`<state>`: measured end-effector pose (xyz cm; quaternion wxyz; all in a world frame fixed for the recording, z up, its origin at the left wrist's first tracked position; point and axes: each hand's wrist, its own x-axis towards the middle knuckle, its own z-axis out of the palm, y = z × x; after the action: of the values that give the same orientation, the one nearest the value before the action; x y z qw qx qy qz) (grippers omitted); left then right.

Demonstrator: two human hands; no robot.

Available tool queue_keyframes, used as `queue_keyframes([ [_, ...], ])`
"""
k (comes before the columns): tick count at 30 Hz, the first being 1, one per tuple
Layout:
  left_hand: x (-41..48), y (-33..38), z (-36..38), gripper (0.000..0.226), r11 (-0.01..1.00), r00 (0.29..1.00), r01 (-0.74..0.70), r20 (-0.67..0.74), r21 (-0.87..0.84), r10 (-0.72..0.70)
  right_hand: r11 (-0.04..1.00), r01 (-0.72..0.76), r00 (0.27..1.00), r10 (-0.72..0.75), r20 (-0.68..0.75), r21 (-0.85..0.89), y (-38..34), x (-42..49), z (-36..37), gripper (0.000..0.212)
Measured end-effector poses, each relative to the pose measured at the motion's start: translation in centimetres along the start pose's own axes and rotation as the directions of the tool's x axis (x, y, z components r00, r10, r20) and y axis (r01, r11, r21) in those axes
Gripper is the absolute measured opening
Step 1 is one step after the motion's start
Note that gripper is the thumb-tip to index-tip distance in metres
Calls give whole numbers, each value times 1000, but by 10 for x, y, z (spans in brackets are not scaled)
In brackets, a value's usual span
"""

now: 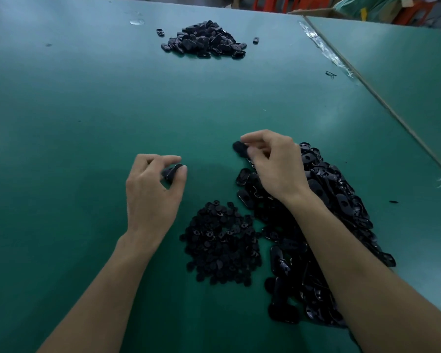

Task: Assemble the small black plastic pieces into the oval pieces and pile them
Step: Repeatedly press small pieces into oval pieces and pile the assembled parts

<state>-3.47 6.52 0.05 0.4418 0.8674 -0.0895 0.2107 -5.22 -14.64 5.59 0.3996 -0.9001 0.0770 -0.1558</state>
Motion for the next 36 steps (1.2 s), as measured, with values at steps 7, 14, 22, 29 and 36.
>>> queue_keyframes([
  [7, -11, 30, 5, 6, 832, 958, 232, 268, -504, -105, 824, -200, 934, -4, 358, 530, -8, -32, 1, 21],
  [14, -14, 30, 6, 10, 648, 917, 368, 374, -666, -137, 881, -128, 970, 16, 241, 456, -8, -39, 2, 15],
  [22, -15, 25, 7, 8, 599, 894, 427, 417, -678, -165, 933, -147, 965, 62, 254, 327, -7, -42, 5, 6],
  [29, -14, 19, 11, 10, 588, 904, 424, 368, -689, -220, 996, -76, 969, 62, 238, 51, -10, -42, 6, 11],
  [36, -13, 17, 11, 7, 561, 920, 391, 323, -729, -221, 912, 152, 890, 41, 454, -381, -17, -48, 9, 21],
])
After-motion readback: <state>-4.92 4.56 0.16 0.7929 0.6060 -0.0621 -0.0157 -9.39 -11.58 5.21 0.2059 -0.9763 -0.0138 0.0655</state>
